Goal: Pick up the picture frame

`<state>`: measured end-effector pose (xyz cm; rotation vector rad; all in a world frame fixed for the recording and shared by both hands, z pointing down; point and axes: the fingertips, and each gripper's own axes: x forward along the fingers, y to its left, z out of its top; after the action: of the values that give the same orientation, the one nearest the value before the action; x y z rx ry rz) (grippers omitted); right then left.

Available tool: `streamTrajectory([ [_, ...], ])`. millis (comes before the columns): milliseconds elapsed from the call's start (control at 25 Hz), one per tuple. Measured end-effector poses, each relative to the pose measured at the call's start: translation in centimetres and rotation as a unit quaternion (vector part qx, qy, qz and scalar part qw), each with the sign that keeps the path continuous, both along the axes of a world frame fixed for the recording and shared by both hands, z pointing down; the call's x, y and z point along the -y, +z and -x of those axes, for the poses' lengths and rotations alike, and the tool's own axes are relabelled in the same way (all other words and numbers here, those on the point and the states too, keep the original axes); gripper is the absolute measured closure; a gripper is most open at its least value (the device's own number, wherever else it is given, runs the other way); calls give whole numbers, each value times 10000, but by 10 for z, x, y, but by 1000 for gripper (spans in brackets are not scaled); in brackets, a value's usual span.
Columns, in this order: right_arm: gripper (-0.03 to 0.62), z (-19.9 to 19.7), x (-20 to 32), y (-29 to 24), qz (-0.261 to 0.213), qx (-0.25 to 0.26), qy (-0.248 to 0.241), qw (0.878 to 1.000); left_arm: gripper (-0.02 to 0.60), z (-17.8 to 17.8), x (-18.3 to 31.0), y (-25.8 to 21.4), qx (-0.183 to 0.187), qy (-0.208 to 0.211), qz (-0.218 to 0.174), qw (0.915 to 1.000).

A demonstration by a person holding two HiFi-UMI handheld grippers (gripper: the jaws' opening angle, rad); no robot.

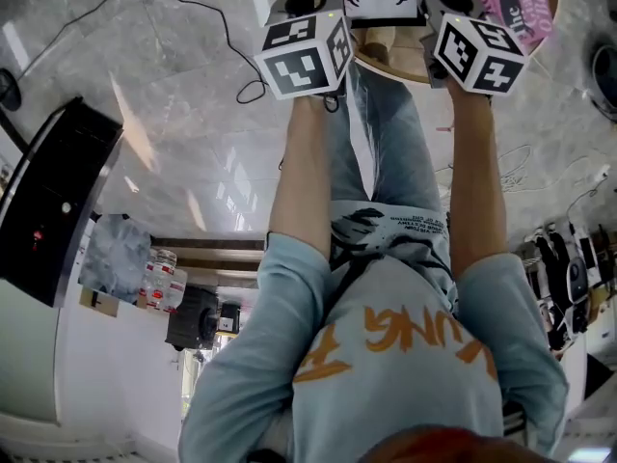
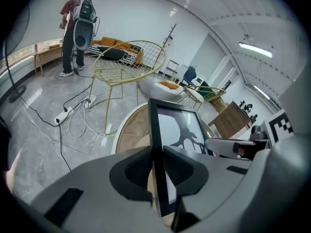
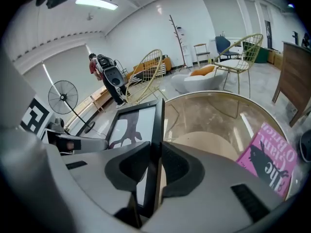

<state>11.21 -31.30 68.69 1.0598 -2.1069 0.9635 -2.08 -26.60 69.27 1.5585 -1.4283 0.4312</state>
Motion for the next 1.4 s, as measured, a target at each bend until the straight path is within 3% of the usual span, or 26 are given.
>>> streamTrajectory([
  [320, 523, 3, 7, -88, -617, 85, -410, 9972, 503, 0, 1, -83, 109, -452, -512, 9976],
  [640, 523, -2, 20, -194, -1263, 256, -543, 9902, 502, -5, 13, -189, 272, -507, -1148, 9917],
  [1040, 523, 6, 44, -327, -2093, 601, -330, 9755, 502, 5, 40, -323, 469, -409, -2112, 9755],
  [1400, 523, -26, 32, -425, -2781, 697, -300, 9575, 502, -25, 35, -419, 532, -158, -2864, 9565],
])
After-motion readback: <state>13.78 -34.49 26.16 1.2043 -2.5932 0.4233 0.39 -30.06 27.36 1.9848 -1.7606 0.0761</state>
